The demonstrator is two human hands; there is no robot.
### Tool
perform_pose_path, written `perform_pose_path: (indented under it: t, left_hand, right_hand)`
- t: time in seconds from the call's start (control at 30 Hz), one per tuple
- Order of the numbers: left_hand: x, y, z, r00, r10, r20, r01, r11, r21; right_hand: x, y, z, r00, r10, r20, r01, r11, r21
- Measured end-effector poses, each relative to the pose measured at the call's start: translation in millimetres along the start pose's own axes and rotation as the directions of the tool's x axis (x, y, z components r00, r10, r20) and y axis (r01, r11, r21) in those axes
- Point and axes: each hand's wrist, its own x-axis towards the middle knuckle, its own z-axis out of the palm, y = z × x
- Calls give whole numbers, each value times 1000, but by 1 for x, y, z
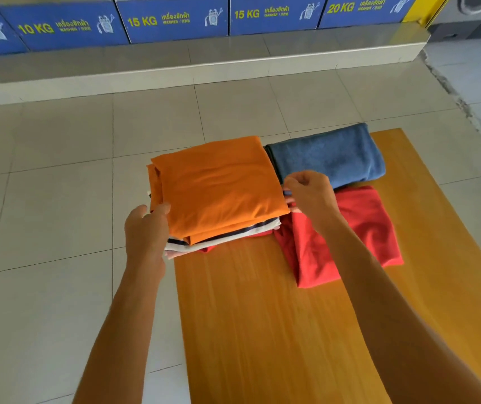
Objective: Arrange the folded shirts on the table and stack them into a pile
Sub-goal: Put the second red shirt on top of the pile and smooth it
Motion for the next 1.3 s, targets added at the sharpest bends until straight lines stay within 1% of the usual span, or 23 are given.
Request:
perform_pose_path:
  t: [0.03,0.1,0.13,0.17,0.2,0.23,0.27,0.33,0.4,0.47,0.53,0.57,0.6,0.63,0.67,0.77,0.83,0.9,0.93,1.0,1.1,1.2,1.3]
  left_hand:
    - [-19,1,0,999,36,-27,-36,999,-9]
    - [-61,3,4,980,166,-109,-173,983,-55]
    - [-79,2,9,967,222,-125,-234,969,-83]
    - [-93,0,16,964,249,-95,-258,961,-98]
    - [-105,-2,26,971,237,-13,-237,967,-92]
    - [-112,-7,39,973,206,108,-200,978,-61]
    - [-117,-12,54,957,174,234,-176,984,-12]
    - [-124,-24,86,904,121,411,-169,982,83]
    - [-131,-32,115,879,67,473,-134,985,109]
    - [-140,-34,138,872,16,489,-59,996,73]
    - [-148,-33,152,868,-53,493,60,998,1]
    - [-152,-31,155,847,-123,517,149,989,-11]
    - [-157,-32,157,823,-195,534,220,975,17]
    - [-162,-36,156,804,-234,547,243,968,58]
    - [-169,-40,152,796,-243,555,234,968,88]
    - [-183,-67,130,809,-277,519,212,960,182]
    - [-186,-87,110,813,-302,498,247,953,176]
    - [-189,-101,92,807,-318,497,297,947,123]
    - [-189,-108,84,810,-316,494,316,945,87]
    - [-193,-114,66,826,-278,490,322,947,-6]
    - [-194,-111,44,847,-222,484,293,953,-76]
    - [-189,-90,22,866,-164,473,238,966,-101]
    - [-172,-57,-2,872,-145,467,231,964,-132]
  right_hand:
    - [-5,7,-10,1000,11,-14,-11,1000,8]
    - [-12,22,-32,995,18,-98,-20,1000,-20]
    - [-15,30,-44,986,15,-165,-24,998,-58]
    - [-15,38,-57,972,6,-235,-31,994,-102]
    - [-15,46,-69,952,-8,-305,-46,985,-168]
    - [-14,55,-80,930,-27,-366,-70,966,-248]
    - [-12,65,-90,917,-14,-399,-124,940,-318]
    - [-10,88,-104,919,111,-377,-268,880,-392]
    - [-14,115,-108,926,187,-329,-325,837,-440]
    - [-25,136,-106,929,161,-333,-313,820,-479]
    - [-38,142,-106,923,140,-359,-299,849,-436]
    - [-44,143,-108,923,152,-353,-294,870,-396]
    - [-52,143,-110,927,176,-332,-298,882,-364]
    - [-60,147,-113,933,200,-299,-299,894,-335]
    - [-69,152,-115,939,232,-253,-305,902,-306]
    - [-99,168,-124,939,332,-90,-343,905,-250]
    - [-116,175,-128,919,394,8,-385,902,-196]
    - [-129,177,-126,891,445,90,-439,895,-79]
    - [-136,176,-122,887,446,124,-448,894,-7]
    - [-150,172,-114,908,394,147,-411,905,113]
    - [-165,153,-107,930,322,175,-356,910,213]
    - [-171,113,-106,945,205,257,-269,931,246]
    - [-158,57,-98,963,61,263,-124,966,229]
